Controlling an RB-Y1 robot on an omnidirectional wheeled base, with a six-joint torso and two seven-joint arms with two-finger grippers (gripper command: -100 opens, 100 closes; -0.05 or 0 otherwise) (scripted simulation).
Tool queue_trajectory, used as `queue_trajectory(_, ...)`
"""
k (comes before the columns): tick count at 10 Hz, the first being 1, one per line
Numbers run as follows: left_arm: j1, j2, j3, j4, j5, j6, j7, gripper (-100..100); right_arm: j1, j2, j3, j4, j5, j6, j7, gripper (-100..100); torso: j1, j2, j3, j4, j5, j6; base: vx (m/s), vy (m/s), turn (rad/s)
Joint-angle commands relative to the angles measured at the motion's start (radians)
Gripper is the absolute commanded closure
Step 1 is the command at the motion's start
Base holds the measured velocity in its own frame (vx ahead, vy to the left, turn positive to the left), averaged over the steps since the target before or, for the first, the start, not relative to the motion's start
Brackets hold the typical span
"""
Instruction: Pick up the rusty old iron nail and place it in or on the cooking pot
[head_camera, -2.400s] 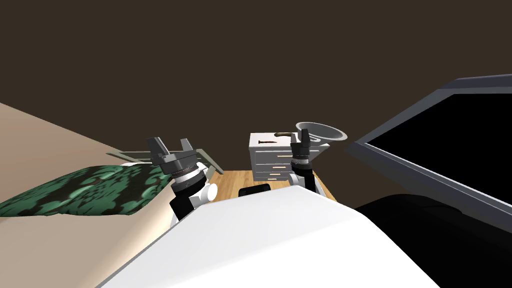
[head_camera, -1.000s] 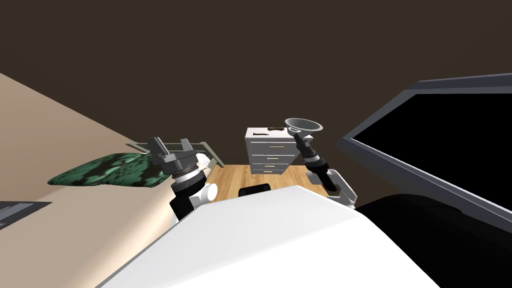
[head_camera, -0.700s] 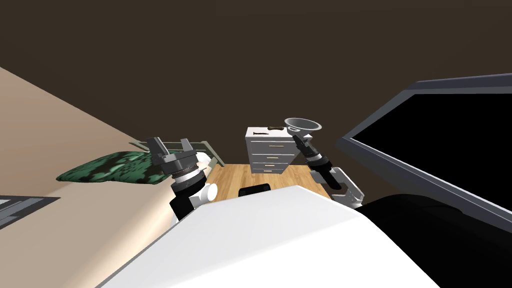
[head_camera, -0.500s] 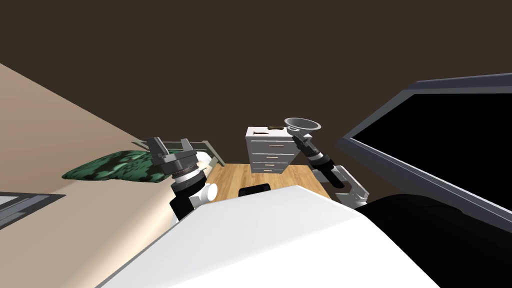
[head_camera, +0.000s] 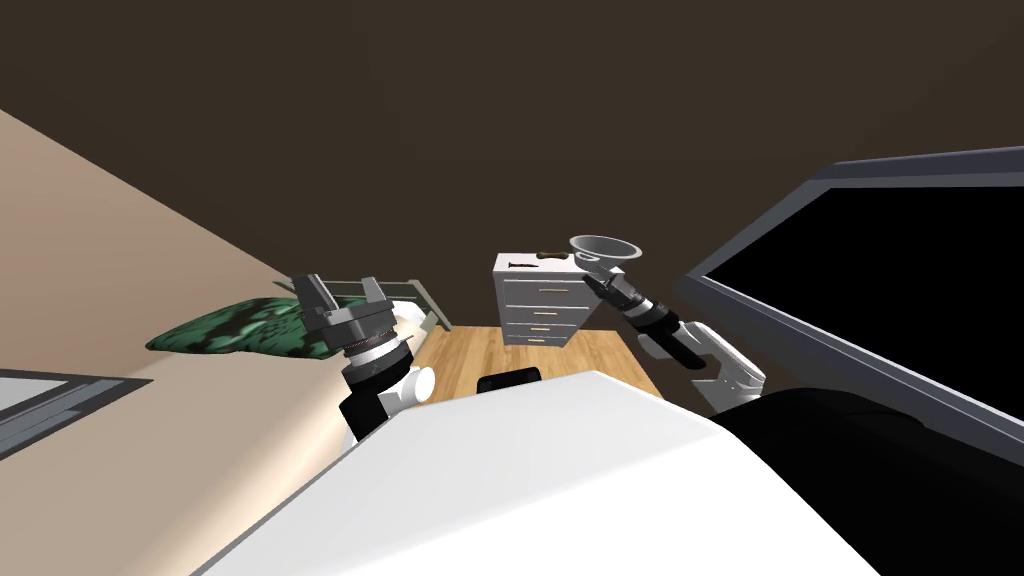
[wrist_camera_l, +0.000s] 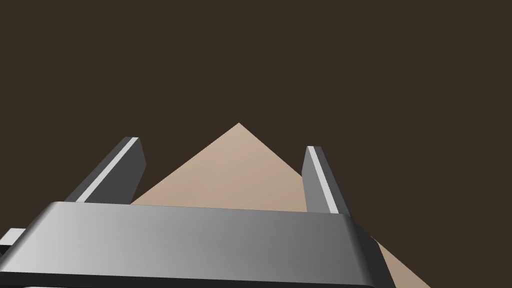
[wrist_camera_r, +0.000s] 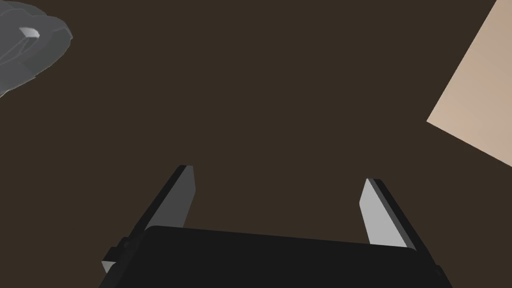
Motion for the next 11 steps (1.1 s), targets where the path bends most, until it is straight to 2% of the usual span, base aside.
queue_trajectory(1, 0.0, 0.0, 0.0, 0.0, 0.0, 0.0, 0.0, 0, 0.002, -0.05, -0.02, 0.027, 0.029, -0.01, -0.003, -100, 0.0, 0.0, 0.0, 0.0, 0.0, 0.0, -0.013, 0.015, 0.041)
queue_trajectory(3, 0.0, 0.0, 0.0, 0.0, 0.0, 0.0, 0.0, 0, 0.002, -0.098, -0.02, 0.027, 0.029, -0.01, -0.003, -100, 0.0, -0.001, 0.0, 0.0, 0.0, 0.0, -0.005, 0.013, 0.009)
queue_trajectory(6, 0.0, 0.0, 0.0, 0.0, 0.0, 0.0, 0.0, 0, 0.009, -0.197, -0.052, 0.081, 0.078, -0.033, -0.01, -100, 0.001, -0.002, -0.001, 0.0, 0.0, 0.0, 0.005, 0.023, 0.037)
queue_trajectory(8, 0.0, 0.0, 0.0, 0.0, 0.0, 0.0, 0.0, 0, 0.009, -0.247, -0.052, 0.081, 0.078, -0.033, -0.01, -100, 0.001, -0.002, -0.001, 0.0, 0.0, 0.0, 0.005, 0.02, 0.004)
queue_trajectory(9, 0.0, 0.0, 0.0, 0.0, 0.0, 0.0, 0.0, 0, 0.013, -0.282, -0.064, 0.109, 0.101, -0.046, -0.014, -100, 0.001, -0.002, -0.001, 0.0, 0.0, 0.0, 0.012, 0.031, 0.044)
queue_trajectory(10, 0.0, 0.0, 0.0, 0.0, 0.0, 0.0, 0.0, 0, 0.013, -0.314, -0.064, 0.109, 0.101, -0.046, -0.014, -100, 0.001, -0.002, -0.001, -0.001, 0.0, 0.0, 0.016, 0.029, 0.023)
queue_trajectory(11, 0.0, 0.0, 0.0, 0.0, 0.0, 0.0, 0.0, 0, 0.013, -0.324, -0.064, 0.109, 0.101, -0.046, -0.014, -100, 0.001, -0.002, -0.001, -0.001, 0.0, 0.0, 0.009, 0.01, -0.002)
